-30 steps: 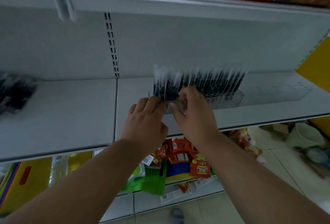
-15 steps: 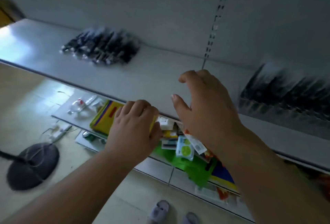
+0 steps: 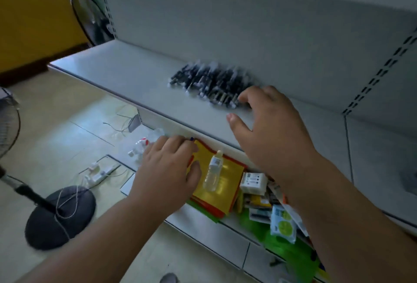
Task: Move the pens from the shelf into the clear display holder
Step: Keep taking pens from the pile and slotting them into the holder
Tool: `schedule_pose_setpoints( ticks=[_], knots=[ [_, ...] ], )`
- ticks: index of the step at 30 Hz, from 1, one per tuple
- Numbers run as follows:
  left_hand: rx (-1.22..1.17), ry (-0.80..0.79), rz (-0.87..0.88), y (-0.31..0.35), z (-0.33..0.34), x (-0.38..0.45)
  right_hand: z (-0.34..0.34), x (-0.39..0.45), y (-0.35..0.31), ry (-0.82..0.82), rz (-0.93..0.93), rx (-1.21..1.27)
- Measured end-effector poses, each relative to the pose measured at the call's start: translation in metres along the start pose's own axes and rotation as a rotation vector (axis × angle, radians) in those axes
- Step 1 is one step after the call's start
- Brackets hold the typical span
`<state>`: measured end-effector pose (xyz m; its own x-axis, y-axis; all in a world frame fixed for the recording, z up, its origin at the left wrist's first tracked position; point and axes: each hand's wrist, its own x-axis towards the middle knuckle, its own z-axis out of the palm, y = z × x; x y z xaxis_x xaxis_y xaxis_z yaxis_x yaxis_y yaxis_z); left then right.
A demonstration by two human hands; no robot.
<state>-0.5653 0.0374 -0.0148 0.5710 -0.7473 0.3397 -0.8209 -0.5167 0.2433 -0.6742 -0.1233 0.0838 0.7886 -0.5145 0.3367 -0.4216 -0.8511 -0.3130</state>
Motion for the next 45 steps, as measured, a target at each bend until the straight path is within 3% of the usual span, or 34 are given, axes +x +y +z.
schedule_pose_setpoints(
  ticks=[6, 13, 21, 26, 37, 45],
  knots=[
    [-0.066, 0.008, 0.022, -0.053, -0.021, 0.036, 0.006, 0.032, -0.042, 0.081, 0.036, 0.005],
    [-0.132, -0.027, 0.043, -0.066, -0.001, 0.087, 0.026, 0.064, -0.029, -0.047, 0.096, -0.021],
    [-0.131, -0.082, -0.01, -0.106, 0.001, 0.14, 0.06, 0.115, -0.038, -0.021, 0.06, 0.043],
    [-0.175, -0.09, 0.031, -0.141, 0.014, 0.185, 0.077, 0.142, -0.049, 0.031, 0.134, 0.015],
    [-0.061, -0.325, 0.203, -0.199, 0.042, 0.271, 0.11, 0.166, -0.083, 0.154, 0.33, -0.038],
    [-0.06, -0.349, 0.176, -0.213, 0.041, 0.292, 0.119, 0.169, -0.088, 0.182, 0.373, -0.071]
  ],
)
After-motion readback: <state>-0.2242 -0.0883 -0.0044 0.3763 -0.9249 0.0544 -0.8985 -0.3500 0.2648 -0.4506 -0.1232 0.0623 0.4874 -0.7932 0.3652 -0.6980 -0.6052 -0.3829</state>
